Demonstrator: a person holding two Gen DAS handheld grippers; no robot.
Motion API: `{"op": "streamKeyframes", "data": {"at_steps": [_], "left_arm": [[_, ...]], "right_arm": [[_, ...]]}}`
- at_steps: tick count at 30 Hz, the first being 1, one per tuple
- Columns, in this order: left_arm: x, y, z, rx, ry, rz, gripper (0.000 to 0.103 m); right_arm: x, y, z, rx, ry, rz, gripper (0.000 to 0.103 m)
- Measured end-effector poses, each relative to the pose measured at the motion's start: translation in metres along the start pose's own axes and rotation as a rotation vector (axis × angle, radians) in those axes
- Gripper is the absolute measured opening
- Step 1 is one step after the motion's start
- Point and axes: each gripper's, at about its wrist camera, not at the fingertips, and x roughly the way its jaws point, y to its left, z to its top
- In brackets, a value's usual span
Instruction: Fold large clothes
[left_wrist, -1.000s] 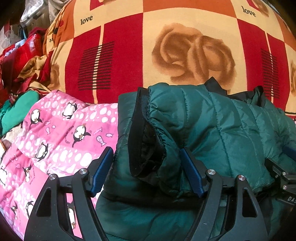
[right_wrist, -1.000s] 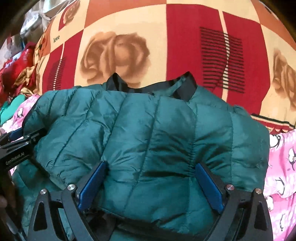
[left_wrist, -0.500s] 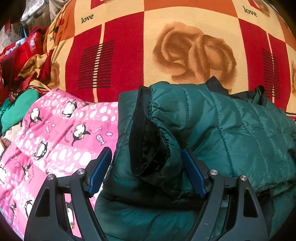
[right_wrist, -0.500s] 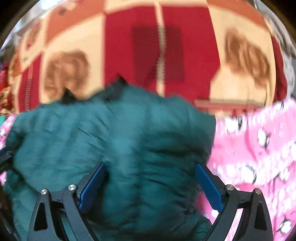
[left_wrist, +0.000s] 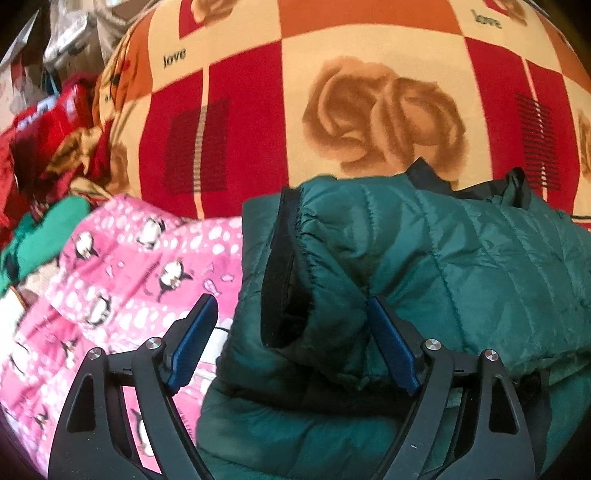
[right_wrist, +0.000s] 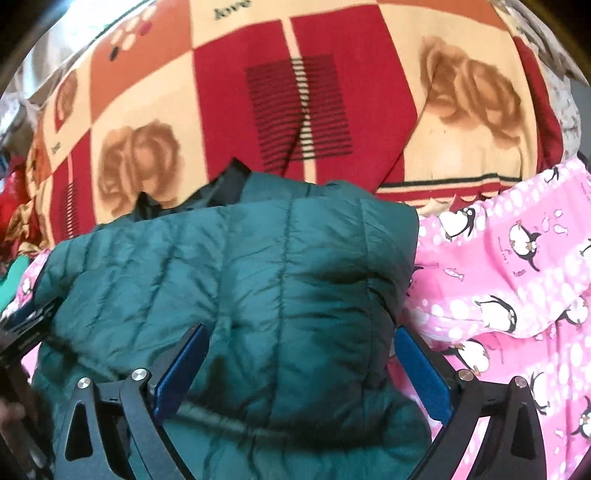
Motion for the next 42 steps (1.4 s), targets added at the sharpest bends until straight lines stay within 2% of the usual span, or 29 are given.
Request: {"op": "streamKeyframes", "data": {"at_steps": [4, 11, 20, 31, 42], "left_arm": [[-0.021, 0.0, 0.001, 0.007, -0.054, 0.002, 0.084], [-0.046, 0.002, -0.008, 0.009, -0.062, -0.037, 0.084], [-0.055, 0.002, -0.031, 0.019, -0.014, -0.043, 0.084], [-0.07, 0.031, -0.068, 0.015, 0.067, -0.041, 0.084], [-0.11, 0.063, -0.105, 0.056, 0.062, 0.002, 0.084]], "right_arm": [[-0.005, 0.016, -0.006, -0.075, 0.002, -0.019, 0.1], [-0.006, 0.022, -0.016, -0.093, 0.035, -0.029, 0.1], [-0.024, 0.008, -0.032, -0.094, 0.05, -0.068, 0.1], [-0.063, -0.008, -0.069, -0.103, 0.081, -0.074, 0.1], [-0.102, -0.021, -0.121, -0.114, 0.12, -0.08, 0.1]]}}
